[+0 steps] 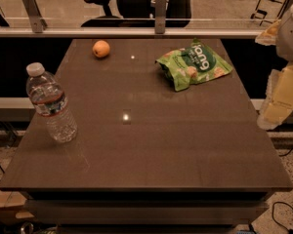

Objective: Pick green rice chip bag

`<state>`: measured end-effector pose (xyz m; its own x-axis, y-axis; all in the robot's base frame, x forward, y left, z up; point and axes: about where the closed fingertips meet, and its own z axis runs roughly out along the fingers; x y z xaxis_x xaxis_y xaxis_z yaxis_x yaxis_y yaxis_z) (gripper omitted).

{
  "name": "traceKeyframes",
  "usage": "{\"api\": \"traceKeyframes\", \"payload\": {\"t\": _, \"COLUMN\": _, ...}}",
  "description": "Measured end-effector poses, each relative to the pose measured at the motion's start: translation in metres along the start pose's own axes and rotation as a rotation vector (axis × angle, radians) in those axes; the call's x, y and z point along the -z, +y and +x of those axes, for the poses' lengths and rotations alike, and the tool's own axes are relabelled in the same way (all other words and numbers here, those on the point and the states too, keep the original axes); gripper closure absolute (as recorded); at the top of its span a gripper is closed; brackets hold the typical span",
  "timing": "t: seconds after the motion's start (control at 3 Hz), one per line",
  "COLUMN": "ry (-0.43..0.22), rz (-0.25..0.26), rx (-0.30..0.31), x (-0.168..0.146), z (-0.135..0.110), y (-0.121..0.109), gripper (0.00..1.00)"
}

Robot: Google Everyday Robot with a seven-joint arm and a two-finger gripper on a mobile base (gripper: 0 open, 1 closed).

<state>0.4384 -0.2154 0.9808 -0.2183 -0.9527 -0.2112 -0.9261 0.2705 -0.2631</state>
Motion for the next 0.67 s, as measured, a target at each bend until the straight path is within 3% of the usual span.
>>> {"api": "traceKeyframes", "payload": {"t": 0.67, "ry": -0.012, "rz": 0.028, "rx": 0.026, "x": 0.004, "z": -0.005, "y": -0.014, "gripper": 0.00}}
